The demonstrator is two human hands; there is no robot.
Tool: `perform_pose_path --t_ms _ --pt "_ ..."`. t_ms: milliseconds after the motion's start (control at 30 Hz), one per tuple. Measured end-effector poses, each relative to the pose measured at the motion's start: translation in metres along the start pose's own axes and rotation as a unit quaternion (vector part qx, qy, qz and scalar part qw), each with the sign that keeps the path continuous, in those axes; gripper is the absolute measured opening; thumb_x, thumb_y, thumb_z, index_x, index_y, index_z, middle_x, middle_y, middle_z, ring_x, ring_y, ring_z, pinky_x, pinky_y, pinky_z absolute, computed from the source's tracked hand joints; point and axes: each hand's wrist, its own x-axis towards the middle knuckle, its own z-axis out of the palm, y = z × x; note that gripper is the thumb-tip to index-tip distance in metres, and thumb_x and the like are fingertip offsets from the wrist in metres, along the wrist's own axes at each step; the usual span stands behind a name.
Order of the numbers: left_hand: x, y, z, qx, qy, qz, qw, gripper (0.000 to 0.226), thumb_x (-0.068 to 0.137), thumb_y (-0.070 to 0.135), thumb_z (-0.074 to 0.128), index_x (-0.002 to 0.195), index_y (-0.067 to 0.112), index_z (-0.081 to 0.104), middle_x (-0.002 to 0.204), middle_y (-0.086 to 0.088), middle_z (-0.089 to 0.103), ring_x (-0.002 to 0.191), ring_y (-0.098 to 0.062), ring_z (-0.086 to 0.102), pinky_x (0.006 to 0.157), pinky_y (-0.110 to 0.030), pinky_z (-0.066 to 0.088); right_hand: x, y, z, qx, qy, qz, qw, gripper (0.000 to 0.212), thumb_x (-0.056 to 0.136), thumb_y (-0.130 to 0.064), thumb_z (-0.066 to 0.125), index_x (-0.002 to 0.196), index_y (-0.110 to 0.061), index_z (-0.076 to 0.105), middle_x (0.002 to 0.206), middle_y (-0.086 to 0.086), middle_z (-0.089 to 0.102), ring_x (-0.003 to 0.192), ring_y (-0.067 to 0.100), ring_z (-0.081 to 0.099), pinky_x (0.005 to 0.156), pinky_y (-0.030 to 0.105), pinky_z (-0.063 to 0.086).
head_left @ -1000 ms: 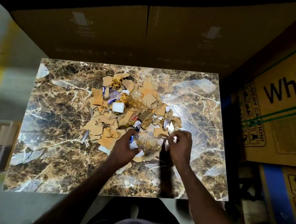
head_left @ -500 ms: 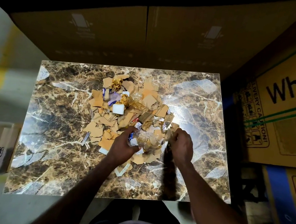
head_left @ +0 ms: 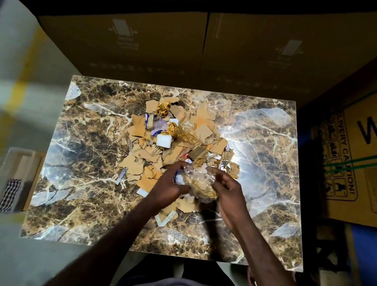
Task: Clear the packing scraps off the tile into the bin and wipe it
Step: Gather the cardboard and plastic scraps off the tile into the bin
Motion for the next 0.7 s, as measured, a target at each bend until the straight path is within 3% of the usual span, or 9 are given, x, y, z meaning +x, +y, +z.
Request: perform_pose_path --t_ms 67,200,267,333,400,500,567,633,700 --pt "0.001 -0.001 0.0 -0.011 0.004 0.005 1.0 0.063 0.085 0.002 0.077 0.137 0.034 0.061 0.131 0.004 0.07 0.111 -0.022 0.072 0.079 -0.033 0.061 -0.001 0.002 0.012 -0.015 -0.001 0.013 1.0 0.033 0.11 -0.008 0.05 0.114 -0.02 0.081 0.119 0.008 0.079 0.11 0.034 0.076 0.103 0.064 0.055" --pt "0.0 0.002 0.002 -0.01 0.048 0.015 0.999 0.05 0.083 0.015 0.072 0.129 0.034 0.065 0.118 0.009 0.075 0.105 -0.014 0.072 0.086 -0.039 0.061 -0.005 0.003 0.037 -0.014 0.012 0.034 0.999 0.045 0.111 -0.038 0.044 0.1 -0.02 0.083 0.101 0.014 0.081 0.095 0.037 0.075 0.097 0.059 0.056" --pt "-0.001 0.002 0.004 -0.003 0.072 0.019 0.997 0.044 0.092 0.012 0.069 0.125 0.041 0.064 0.111 0.022 0.072 0.101 0.005 0.069 0.087 -0.027 0.058 -0.003 0.006 0.047 -0.012 -0.003 0.034 0.999 0.049 0.1 -0.065 0.055 0.112 -0.025 0.081 0.108 0.01 0.081 0.098 0.033 0.074 0.091 0.05 0.055" --pt "-0.001 0.003 0.005 -0.003 0.081 0.02 0.997 0.041 0.095 0.016 0.066 0.129 0.04 0.064 0.111 0.021 0.074 0.1 0.007 0.07 0.088 -0.023 0.058 0.0 0.011 0.053 -0.076 0.004 0.008 0.997 0.067 0.084 -0.08 0.068 0.126 -0.028 0.076 0.124 -0.001 0.078 0.113 0.02 0.074 0.101 0.044 0.057" --pt "0.001 0.001 0.005 0.003 0.069 0.006 0.998 0.056 0.093 0.022 0.065 0.145 0.04 0.057 0.123 0.014 0.075 0.104 -0.011 0.076 0.091 -0.038 0.063 0.002 0.013 0.056 -0.152 0.037 -0.011 0.988 0.068 0.082 -0.077 0.071 0.127 -0.026 0.075 0.129 -0.006 0.075 0.119 0.012 0.07 0.102 0.038 0.056" --pt "0.003 -0.005 0.006 0.041 0.045 -0.001 0.998 0.086 0.089 0.019 0.068 0.165 0.035 0.031 0.15 0.009 0.06 0.122 -0.024 0.069 0.099 -0.047 0.059 0.011 0.015 0.059 -0.196 0.094 -0.022 0.976 0.05 0.09 -0.05 0.071 0.123 -0.013 0.075 0.121 0.0 0.075 0.117 0.02 0.069 0.097 0.036 0.055" --pt "0.006 -0.013 0.008 0.047 0.041 -0.007 0.998 0.094 0.088 0.026 0.065 0.17 0.033 0.019 0.159 0.003 0.054 0.123 -0.033 0.069 0.098 -0.054 0.06 0.019 0.018 0.062 -0.213 0.125 -0.024 0.969 0.045 0.097 -0.033 0.071 0.136 -0.01 0.069 0.132 0.005 0.071 0.126 0.024 0.065 0.103 0.036 0.052" --pt "0.012 -0.018 0.01 0.038 0.042 -0.007 0.998 0.089 0.095 0.022 0.063 0.171 0.03 0.016 0.161 -0.001 0.053 0.121 -0.04 0.069 0.098 -0.054 0.058 0.029 0.021 0.065 -0.201 0.149 -0.028 0.968 0.052 0.098 -0.028 0.072 0.147 -0.015 0.061 0.148 0.003 0.063 0.134 0.023 0.06 0.111 0.037 0.05" --pt "0.019 -0.02 0.011 0.025 0.05 -0.013 0.998 0.082 0.103 0.013 0.058 0.172 0.024 0.015 0.166 -0.002 0.045 0.135 -0.038 0.061 0.105 -0.042 0.051 0.042 0.024 0.065 -0.187 0.171 -0.035 0.967 0.055 0.097 -0.025 0.074 0.149 -0.018 0.057 0.149 0.004 0.062 0.132 0.023 0.061 0.109 0.038 0.051"
